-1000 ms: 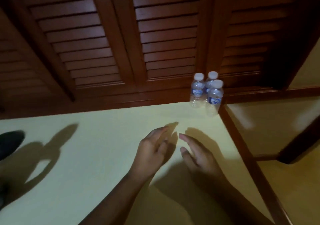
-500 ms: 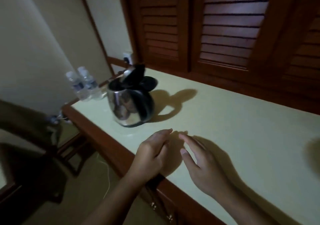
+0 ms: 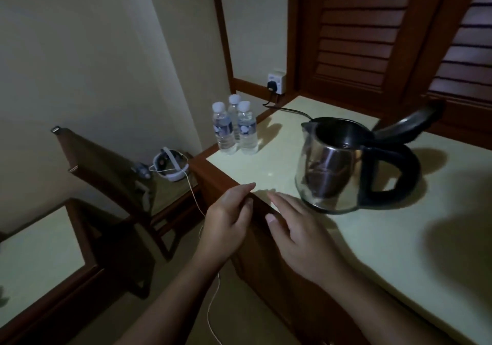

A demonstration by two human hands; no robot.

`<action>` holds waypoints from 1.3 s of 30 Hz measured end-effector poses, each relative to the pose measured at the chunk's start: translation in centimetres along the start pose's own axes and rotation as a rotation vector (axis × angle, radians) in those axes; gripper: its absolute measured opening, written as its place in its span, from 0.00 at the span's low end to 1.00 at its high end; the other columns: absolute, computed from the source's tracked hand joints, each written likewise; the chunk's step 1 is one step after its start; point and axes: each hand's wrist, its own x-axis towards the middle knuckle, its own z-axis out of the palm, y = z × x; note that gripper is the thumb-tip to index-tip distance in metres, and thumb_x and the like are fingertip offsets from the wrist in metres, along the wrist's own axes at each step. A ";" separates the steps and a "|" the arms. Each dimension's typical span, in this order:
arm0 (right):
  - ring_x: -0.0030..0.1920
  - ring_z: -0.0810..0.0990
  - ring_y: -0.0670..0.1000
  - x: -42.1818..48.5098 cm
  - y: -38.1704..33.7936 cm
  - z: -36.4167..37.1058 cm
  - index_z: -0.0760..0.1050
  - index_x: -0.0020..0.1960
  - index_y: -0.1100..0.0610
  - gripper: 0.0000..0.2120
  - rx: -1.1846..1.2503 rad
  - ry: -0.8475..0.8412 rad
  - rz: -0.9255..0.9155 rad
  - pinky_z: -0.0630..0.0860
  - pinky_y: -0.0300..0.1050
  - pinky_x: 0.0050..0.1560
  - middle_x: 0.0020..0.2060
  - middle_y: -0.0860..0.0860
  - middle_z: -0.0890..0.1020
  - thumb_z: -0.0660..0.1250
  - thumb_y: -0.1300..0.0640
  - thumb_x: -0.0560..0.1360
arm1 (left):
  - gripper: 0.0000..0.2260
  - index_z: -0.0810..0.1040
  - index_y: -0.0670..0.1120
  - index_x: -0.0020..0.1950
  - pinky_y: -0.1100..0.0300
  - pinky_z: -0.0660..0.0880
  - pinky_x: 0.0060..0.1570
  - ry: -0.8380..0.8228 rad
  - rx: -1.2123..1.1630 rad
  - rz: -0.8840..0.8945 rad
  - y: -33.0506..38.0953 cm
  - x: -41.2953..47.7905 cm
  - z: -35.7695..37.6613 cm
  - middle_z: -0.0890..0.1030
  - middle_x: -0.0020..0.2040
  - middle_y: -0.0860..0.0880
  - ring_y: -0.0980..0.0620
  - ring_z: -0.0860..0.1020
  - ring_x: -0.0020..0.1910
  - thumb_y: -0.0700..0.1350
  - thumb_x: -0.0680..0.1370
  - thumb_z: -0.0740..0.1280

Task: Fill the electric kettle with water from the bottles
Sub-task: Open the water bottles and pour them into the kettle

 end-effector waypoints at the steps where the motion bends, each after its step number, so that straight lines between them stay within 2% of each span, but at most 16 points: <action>1: 0.75 0.65 0.42 1.8 -0.1 1.3 0.66 0.78 0.54 0.24 -0.080 -0.007 0.000 0.59 0.37 0.76 0.73 0.44 0.71 0.57 0.47 0.84 | 0.16 0.79 0.46 0.73 0.67 0.74 0.66 0.007 0.009 0.000 -1.2 1.2 -0.8 0.82 0.67 0.52 0.60 0.79 0.66 0.39 0.84 0.67; 3: 0.78 0.63 0.50 5.0 0.0 3.3 0.64 0.79 0.57 0.27 -0.230 -0.045 0.027 0.54 0.43 0.78 0.77 0.52 0.68 0.55 0.46 0.85 | 0.16 0.79 0.46 0.73 0.68 0.73 0.66 0.023 0.022 -0.012 -3.1 3.5 -2.0 0.82 0.67 0.51 0.58 0.79 0.66 0.39 0.84 0.67; 6: 0.81 0.54 0.53 8.3 0.3 5.1 0.56 0.82 0.58 0.30 -0.403 -0.130 0.109 0.45 0.48 0.79 0.81 0.54 0.60 0.50 0.43 0.85 | 0.16 0.80 0.46 0.72 0.66 0.74 0.64 0.073 0.014 -0.028 -5.3 6.9 -3.0 0.83 0.66 0.50 0.57 0.79 0.65 0.41 0.84 0.67; 10: 0.82 0.43 0.50 10.1 1.1 6.4 0.45 0.83 0.56 0.34 -0.556 -0.248 0.229 0.42 0.55 0.81 0.83 0.52 0.49 0.41 0.39 0.84 | 0.14 0.79 0.47 0.70 0.50 0.80 0.60 0.196 -0.042 -0.079 -8.0 11.2 -3.0 0.81 0.62 0.48 0.53 0.80 0.60 0.44 0.84 0.67; 12: 0.82 0.39 0.49 10.4 1.4 6.8 0.42 0.83 0.56 0.35 -0.597 -0.303 0.272 0.39 0.55 0.81 0.83 0.50 0.44 0.39 0.37 0.83 | 0.19 0.73 0.48 0.74 0.47 0.79 0.66 0.194 -0.095 -0.170 -9.3 13.3 -2.6 0.77 0.68 0.47 0.51 0.78 0.66 0.47 0.83 0.68; 14: 0.81 0.37 0.48 10.4 1.4 7.0 0.39 0.83 0.55 0.35 -0.625 -0.330 0.277 0.38 0.56 0.80 0.83 0.49 0.41 0.37 0.37 0.82 | 0.30 0.62 0.50 0.82 0.47 0.72 0.74 0.095 -0.223 -0.267 -9.8 15.2 -2.4 0.70 0.79 0.49 0.50 0.72 0.75 0.50 0.83 0.70; 16: 0.81 0.36 0.48 10.4 1.3 6.9 0.38 0.83 0.54 0.35 -0.639 -0.337 0.276 0.37 0.56 0.80 0.82 0.48 0.40 0.36 0.37 0.82 | 0.35 0.55 0.52 0.84 0.48 0.68 0.77 0.011 -0.322 -0.273 -10.2 16.5 -1.9 0.68 0.80 0.55 0.53 0.70 0.77 0.51 0.83 0.70; 19: 0.81 0.35 0.48 10.4 1.2 6.9 0.38 0.83 0.54 0.35 -0.647 -0.347 0.272 0.37 0.57 0.80 0.82 0.48 0.39 0.36 0.37 0.82 | 0.28 0.58 0.51 0.83 0.53 0.70 0.71 0.002 -0.323 -0.232 -10.4 17.5 -1.4 0.73 0.70 0.58 0.58 0.73 0.69 0.50 0.85 0.66; 24: 0.81 0.35 0.46 10.3 1.4 6.8 0.39 0.83 0.54 0.36 -0.635 -0.337 0.267 0.37 0.55 0.80 0.82 0.48 0.40 0.35 0.35 0.82 | 0.25 0.61 0.48 0.81 0.58 0.71 0.63 0.043 -0.244 -0.187 -10.5 17.9 -0.9 0.77 0.68 0.54 0.56 0.76 0.64 0.46 0.86 0.66; 26: 0.81 0.37 0.44 10.1 1.2 6.7 0.41 0.83 0.54 0.35 -0.568 -0.303 0.264 0.38 0.53 0.81 0.83 0.47 0.43 0.36 0.36 0.82 | 0.25 0.64 0.46 0.80 0.56 0.74 0.63 0.069 -0.228 -0.182 -10.3 18.1 -0.9 0.78 0.67 0.52 0.55 0.76 0.63 0.45 0.84 0.68; 28: 0.81 0.43 0.43 9.9 0.9 6.2 0.47 0.83 0.54 0.32 -0.449 -0.208 0.238 0.41 0.48 0.81 0.83 0.48 0.49 0.40 0.39 0.84 | 0.24 0.67 0.47 0.78 0.51 0.77 0.65 0.101 -0.217 -0.181 -10.3 17.8 -1.1 0.78 0.64 0.54 0.55 0.77 0.61 0.46 0.84 0.70; 30: 0.81 0.53 0.44 9.4 0.3 5.6 0.56 0.82 0.55 0.29 -0.329 -0.081 0.190 0.48 0.46 0.81 0.81 0.49 0.59 0.47 0.43 0.85 | 0.24 0.68 0.50 0.77 0.48 0.77 0.67 0.142 -0.213 -0.155 -10.4 16.7 -1.5 0.78 0.66 0.54 0.55 0.78 0.64 0.49 0.83 0.70; 32: 0.77 0.63 0.44 9.0 -0.8 4.6 0.65 0.79 0.55 0.25 -0.224 0.055 0.146 0.60 0.48 0.78 0.77 0.49 0.69 0.53 0.46 0.85 | 0.25 0.67 0.53 0.77 0.51 0.77 0.66 0.167 -0.215 -0.112 -9.8 14.9 -2.2 0.77 0.68 0.54 0.56 0.77 0.66 0.50 0.82 0.72; 34: 0.70 0.72 0.44 8.8 -2.3 3.2 0.72 0.75 0.54 0.22 -0.175 0.216 0.075 0.71 0.48 0.70 0.70 0.48 0.77 0.58 0.47 0.84 | 0.25 0.67 0.54 0.75 0.57 0.77 0.63 0.141 -0.233 -0.051 -8.5 12.8 -3.0 0.77 0.68 0.54 0.58 0.78 0.66 0.50 0.81 0.73; 36: 0.60 0.80 0.45 9.0 -3.8 1.8 0.75 0.71 0.56 0.20 -0.156 0.364 -0.041 0.79 0.45 0.58 0.61 0.49 0.82 0.63 0.49 0.83 | 0.26 0.68 0.55 0.74 0.61 0.77 0.60 0.062 -0.242 0.010 -6.9 10.7 -3.9 0.78 0.68 0.54 0.59 0.78 0.66 0.50 0.80 0.75; 39: 0.45 0.79 0.44 9.7 -5.7 -0.6 0.76 0.70 0.57 0.21 -0.149 0.425 -0.151 0.79 0.39 0.44 0.50 0.47 0.81 0.65 0.47 0.82 | 0.26 0.70 0.52 0.74 0.68 0.75 0.59 -0.075 -0.258 0.106 -4.3 8.4 -4.6 0.79 0.67 0.54 0.60 0.78 0.65 0.50 0.78 0.76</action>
